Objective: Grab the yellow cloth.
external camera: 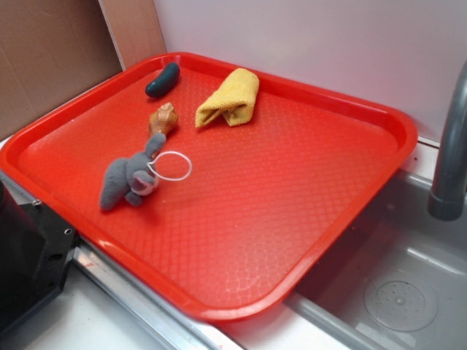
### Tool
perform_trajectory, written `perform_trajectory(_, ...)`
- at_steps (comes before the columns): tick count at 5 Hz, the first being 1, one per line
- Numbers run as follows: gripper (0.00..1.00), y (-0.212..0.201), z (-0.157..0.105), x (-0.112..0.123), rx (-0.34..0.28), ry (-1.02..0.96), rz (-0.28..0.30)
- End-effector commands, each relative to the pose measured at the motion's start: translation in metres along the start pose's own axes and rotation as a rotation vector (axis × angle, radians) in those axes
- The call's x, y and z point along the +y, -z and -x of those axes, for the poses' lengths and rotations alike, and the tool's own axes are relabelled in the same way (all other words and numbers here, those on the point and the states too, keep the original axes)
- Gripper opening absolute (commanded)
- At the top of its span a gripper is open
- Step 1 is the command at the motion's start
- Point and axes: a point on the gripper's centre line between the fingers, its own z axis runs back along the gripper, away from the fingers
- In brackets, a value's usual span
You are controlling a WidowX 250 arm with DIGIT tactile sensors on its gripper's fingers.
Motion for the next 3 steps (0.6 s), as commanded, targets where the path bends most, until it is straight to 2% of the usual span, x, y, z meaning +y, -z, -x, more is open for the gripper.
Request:
perform_trajectory(1, 1.0, 0.0, 0.0, 0.0, 0.0, 0.0, 0.0)
perform_trajectory(3, 1.0, 0.024, -0.046, 0.027, -0.101, -0.287, -0.041)
